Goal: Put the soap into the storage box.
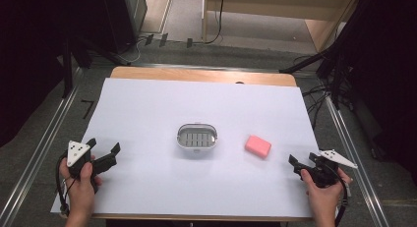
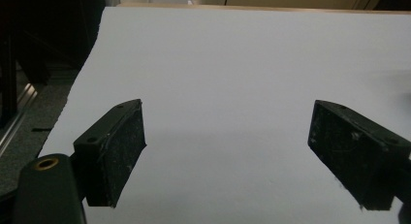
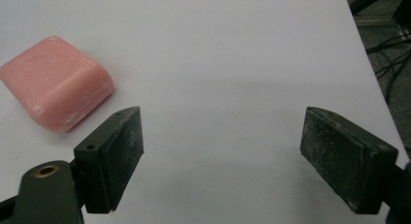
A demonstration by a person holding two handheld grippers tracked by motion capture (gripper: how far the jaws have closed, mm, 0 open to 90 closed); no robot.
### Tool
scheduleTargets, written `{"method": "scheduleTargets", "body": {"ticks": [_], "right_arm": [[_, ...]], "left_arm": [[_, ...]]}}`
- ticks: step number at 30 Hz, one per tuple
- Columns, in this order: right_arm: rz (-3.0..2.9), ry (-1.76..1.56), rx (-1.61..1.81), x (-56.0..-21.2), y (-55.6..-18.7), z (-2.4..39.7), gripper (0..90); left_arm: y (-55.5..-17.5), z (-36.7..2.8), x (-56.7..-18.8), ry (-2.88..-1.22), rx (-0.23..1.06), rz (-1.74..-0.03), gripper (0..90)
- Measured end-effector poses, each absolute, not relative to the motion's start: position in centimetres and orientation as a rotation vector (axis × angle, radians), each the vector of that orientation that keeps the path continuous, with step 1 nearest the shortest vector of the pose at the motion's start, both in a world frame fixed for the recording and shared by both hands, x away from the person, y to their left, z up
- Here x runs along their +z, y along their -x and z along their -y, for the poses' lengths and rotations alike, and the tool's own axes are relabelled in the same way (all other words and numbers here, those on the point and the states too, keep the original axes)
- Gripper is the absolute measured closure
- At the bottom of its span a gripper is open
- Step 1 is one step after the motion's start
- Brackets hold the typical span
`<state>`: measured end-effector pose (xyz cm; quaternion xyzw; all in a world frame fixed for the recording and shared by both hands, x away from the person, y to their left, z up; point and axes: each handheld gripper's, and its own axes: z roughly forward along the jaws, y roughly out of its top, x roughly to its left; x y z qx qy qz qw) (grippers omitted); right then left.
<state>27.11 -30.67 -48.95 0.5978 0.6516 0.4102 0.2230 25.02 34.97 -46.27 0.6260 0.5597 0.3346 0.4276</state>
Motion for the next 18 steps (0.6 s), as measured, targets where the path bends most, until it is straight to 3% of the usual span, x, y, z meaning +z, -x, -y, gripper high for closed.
{"method": "scheduleTargets", "body": {"ticks": [9, 18], "right_arm": [[-1.859, -1.499, 1.192, -48.2, -27.4, 30.0, 40.8], [-2.124, -1.34, 1.156, -46.3, -29.5, 28.7, 42.6]], "left_arm": [[-25.0, -34.9, -46.3, -1.567, 0.838, -1.398, 14.1], [-24.9, -34.9, -46.3, -1.565, 0.848, -1.391, 14.1]]}}
